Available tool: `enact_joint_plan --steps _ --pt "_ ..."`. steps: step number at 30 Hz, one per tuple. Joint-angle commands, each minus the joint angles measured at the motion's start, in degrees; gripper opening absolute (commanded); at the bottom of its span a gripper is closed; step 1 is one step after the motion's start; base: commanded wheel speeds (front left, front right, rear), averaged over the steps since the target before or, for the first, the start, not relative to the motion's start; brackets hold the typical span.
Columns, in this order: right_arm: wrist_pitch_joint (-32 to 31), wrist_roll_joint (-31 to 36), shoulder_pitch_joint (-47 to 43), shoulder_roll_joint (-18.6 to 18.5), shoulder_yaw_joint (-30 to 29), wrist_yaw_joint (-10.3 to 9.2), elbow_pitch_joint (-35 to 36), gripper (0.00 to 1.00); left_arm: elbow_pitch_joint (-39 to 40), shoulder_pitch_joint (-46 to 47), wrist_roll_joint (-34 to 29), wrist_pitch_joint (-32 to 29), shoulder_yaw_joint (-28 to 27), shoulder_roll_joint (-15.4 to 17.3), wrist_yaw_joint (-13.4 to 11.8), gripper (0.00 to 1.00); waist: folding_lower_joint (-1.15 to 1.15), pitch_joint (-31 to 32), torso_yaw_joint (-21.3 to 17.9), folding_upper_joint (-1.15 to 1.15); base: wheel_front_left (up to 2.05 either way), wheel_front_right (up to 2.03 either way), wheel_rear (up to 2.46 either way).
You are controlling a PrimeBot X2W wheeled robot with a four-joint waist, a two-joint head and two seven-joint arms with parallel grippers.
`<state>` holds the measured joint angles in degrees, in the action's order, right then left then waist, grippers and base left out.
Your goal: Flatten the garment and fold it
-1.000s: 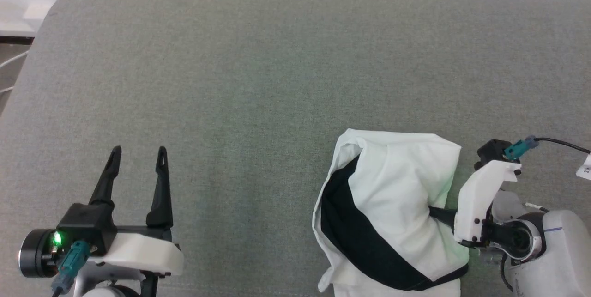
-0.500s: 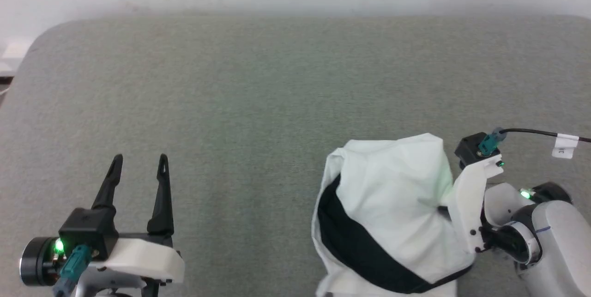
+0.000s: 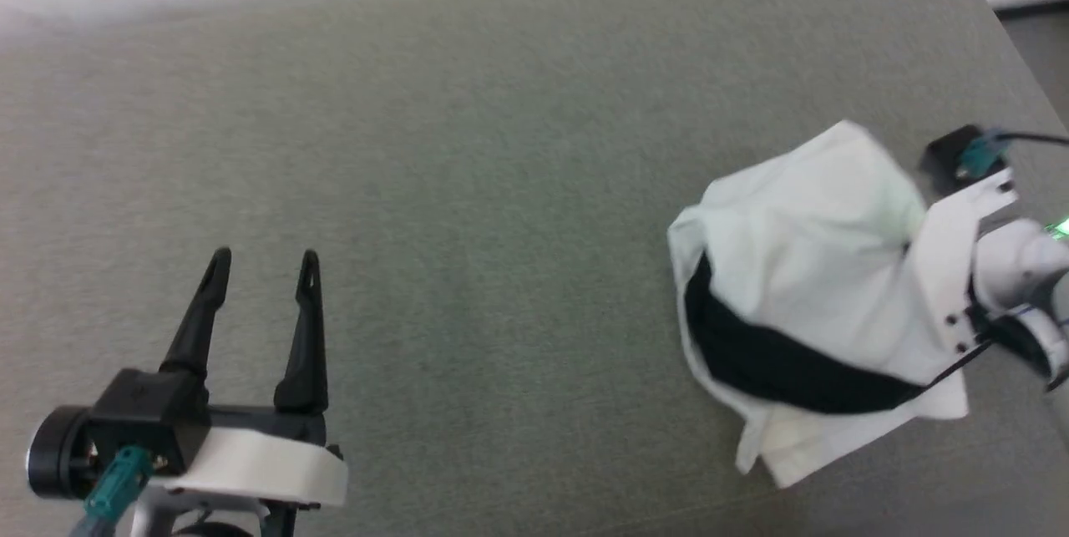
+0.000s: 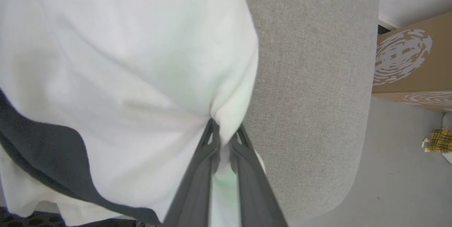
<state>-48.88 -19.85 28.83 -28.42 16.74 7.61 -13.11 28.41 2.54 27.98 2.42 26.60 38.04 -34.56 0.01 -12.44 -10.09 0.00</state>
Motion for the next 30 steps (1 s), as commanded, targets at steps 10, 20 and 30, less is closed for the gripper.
enact_joint_plan --steps 10,20,30 --pt "11.3 6.8 5.3 -2.2 -8.9 -0.12 -8.8 0.00 4.5 7.4 -3.9 -3.7 1.4 1.6 1.0 1.00 -0.01 -17.2 -8.6 0.00 0.00 0.00 0.00" --pt "26.4 15.5 8.0 -0.8 -18.3 -0.12 -15.8 1.00 4.6 9.5 -4.7 -4.3 1.2 2.2 1.4 1.00 -0.01 -21.4 -7.0 0.00 0.00 0.00 0.00" --pt "41.8 27.6 4.1 -0.7 -25.6 -0.12 -19.4 1.00 1.3 8.5 -3.1 -2.2 0.8 1.2 1.8 1.00 -0.01 -16.4 -4.8 0.00 0.00 0.00 0.00"
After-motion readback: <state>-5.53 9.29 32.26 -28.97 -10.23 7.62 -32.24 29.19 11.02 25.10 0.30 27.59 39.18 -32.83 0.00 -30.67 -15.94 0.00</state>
